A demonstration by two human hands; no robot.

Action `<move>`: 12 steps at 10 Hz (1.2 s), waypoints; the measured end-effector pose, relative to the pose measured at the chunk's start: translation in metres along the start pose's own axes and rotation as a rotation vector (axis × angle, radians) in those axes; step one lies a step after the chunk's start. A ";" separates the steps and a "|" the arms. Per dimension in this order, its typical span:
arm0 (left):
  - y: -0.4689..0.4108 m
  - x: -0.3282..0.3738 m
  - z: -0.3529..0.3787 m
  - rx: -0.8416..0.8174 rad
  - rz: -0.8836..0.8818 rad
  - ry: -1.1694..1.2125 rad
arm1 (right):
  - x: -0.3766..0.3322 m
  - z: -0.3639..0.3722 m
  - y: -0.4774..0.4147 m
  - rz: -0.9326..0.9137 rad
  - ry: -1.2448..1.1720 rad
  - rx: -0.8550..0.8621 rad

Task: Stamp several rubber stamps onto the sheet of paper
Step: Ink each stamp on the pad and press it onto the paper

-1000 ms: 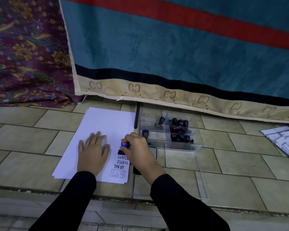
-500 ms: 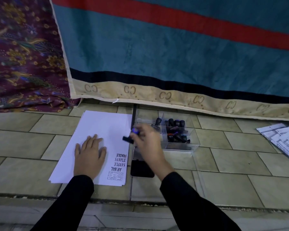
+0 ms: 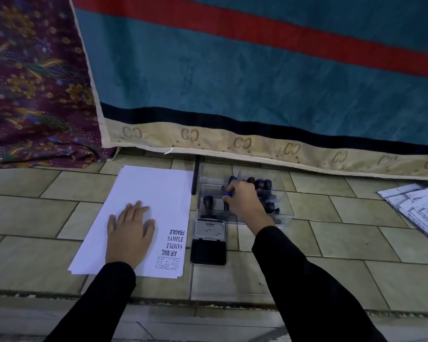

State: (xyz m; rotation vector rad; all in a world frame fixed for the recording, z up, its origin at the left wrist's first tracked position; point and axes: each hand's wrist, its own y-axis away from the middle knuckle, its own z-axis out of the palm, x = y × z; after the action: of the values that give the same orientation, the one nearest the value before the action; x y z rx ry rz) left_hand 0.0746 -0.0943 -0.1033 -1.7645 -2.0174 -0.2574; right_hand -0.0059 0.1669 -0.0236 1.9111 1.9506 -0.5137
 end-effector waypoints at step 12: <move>-0.002 -0.003 -0.009 0.005 -0.009 0.124 | -0.023 0.000 -0.060 -0.002 0.457 -0.084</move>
State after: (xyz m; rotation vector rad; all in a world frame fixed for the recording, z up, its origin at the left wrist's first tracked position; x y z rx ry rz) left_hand 0.0750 -0.1006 -0.0967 -1.6935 -1.9375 -0.3557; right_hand -0.0657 0.1459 -0.0115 2.1086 2.1994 0.0154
